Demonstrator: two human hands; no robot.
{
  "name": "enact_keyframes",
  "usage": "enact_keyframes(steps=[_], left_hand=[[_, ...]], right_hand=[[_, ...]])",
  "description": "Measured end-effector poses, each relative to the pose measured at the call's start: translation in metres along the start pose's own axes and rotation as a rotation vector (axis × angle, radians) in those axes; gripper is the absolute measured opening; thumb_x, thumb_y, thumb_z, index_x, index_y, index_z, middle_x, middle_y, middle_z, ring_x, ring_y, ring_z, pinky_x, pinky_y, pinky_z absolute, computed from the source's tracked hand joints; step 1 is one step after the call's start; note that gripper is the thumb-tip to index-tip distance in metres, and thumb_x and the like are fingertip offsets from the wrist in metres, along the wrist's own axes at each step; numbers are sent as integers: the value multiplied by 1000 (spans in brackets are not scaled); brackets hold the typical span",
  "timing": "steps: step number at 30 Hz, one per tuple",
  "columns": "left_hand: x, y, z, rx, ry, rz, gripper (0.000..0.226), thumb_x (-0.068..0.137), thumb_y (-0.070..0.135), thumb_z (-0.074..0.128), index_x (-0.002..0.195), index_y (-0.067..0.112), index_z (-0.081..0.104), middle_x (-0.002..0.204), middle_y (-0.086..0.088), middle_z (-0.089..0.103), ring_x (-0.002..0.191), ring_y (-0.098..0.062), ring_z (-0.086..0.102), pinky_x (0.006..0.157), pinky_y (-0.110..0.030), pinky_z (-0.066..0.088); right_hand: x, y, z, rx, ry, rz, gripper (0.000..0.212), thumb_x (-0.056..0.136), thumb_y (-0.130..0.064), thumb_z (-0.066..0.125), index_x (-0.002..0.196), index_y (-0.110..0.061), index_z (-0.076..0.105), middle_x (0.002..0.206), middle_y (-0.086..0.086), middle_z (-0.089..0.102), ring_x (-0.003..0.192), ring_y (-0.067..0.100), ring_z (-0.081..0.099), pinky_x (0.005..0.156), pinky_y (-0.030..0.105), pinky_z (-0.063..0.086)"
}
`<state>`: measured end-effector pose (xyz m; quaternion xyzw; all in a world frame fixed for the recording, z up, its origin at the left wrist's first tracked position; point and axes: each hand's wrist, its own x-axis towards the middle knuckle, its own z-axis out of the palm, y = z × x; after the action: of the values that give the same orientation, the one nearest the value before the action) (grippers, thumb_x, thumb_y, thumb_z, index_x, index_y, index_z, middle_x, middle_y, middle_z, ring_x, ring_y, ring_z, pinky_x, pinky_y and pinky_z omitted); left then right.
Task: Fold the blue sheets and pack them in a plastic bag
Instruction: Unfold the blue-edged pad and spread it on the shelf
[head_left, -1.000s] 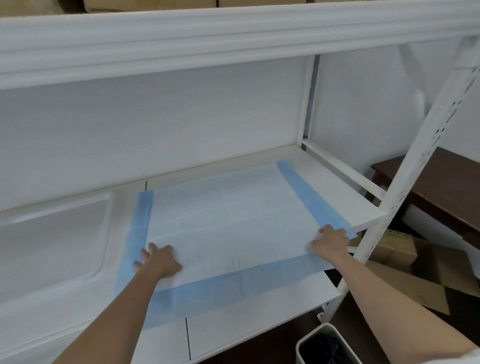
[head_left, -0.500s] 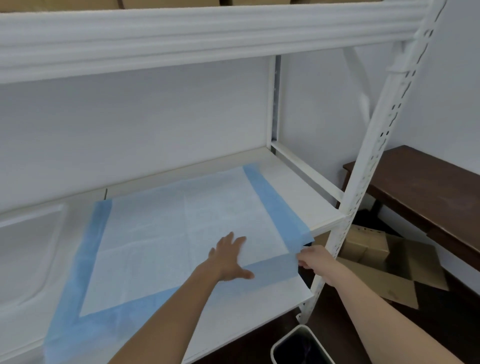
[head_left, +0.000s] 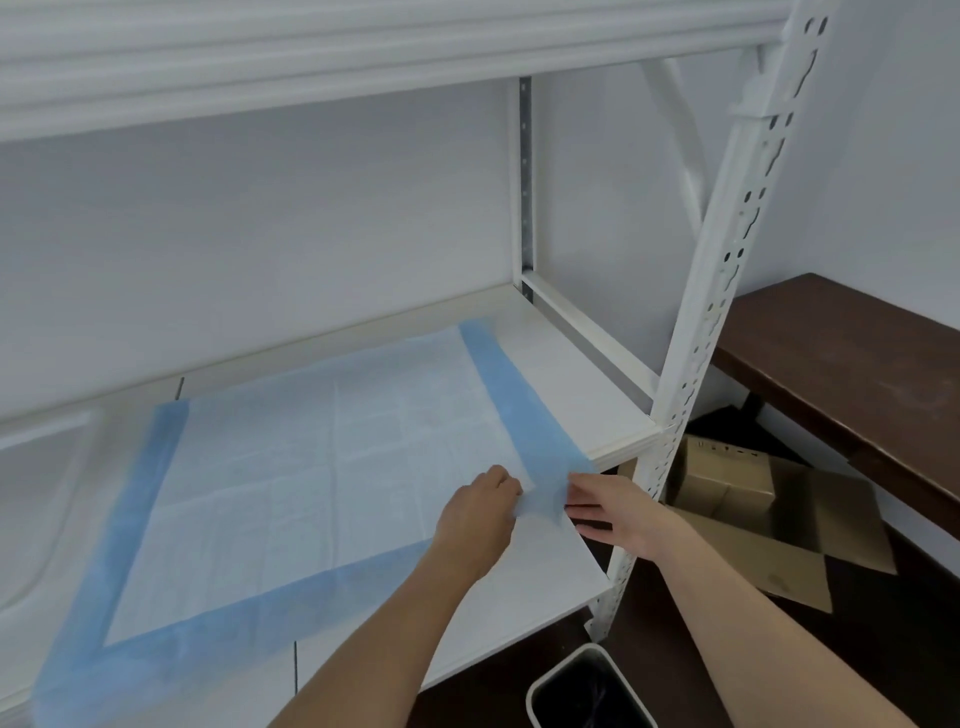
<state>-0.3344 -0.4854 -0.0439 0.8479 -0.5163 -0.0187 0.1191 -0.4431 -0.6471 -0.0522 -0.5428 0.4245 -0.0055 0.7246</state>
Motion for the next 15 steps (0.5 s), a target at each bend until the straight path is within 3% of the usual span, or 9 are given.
enact_keyframes(steps=[3, 7, 10, 12, 15], left_hand=[[8, -5, -6, -64, 42, -41, 19, 92, 16, 47, 103, 10, 62, 106, -2, 52, 94, -18, 53, 73, -29, 45], [18, -8, -13, -147, 41, -118, 18, 91, 17, 48, 95, 8, 63, 96, -2, 53, 88, -18, 54, 74, -33, 47], [26, -9, -16, -288, 3, -143, 24, 89, 11, 49, 107, 15, 65, 104, 4, 61, 93, -13, 56, 79, -26, 46], [28, -7, -17, -398, -44, -188, 26, 84, 5, 51, 101, 14, 68, 98, 3, 64, 85, -11, 55, 72, -19, 43], [39, -9, -27, -420, -27, -242, 19, 74, -2, 52, 75, 9, 67, 73, 1, 55, 72, -14, 49, 60, -20, 33]], right_hand=[[12, 5, -1, -11, 256, 53, 39, 91, -25, 60, 121, 1, 56, 95, 16, 58, 95, 26, 56, 98, 39, 46], [24, 8, 0, 188, 186, 69, 37, 91, -30, 63, 117, -5, 55, 113, 11, 59, 105, 24, 58, 98, 37, 47], [29, 4, 2, 234, 251, 17, 26, 91, -25, 63, 105, -4, 59, 107, 16, 66, 99, 25, 65, 97, 38, 48], [30, 2, 4, 197, 266, 2, 16, 93, -19, 58, 99, -4, 59, 94, 15, 66, 86, 24, 65, 90, 35, 50], [32, -2, 5, 153, 237, -31, 6, 93, -10, 54, 88, -7, 58, 72, 8, 58, 64, 16, 54, 64, 25, 44]])
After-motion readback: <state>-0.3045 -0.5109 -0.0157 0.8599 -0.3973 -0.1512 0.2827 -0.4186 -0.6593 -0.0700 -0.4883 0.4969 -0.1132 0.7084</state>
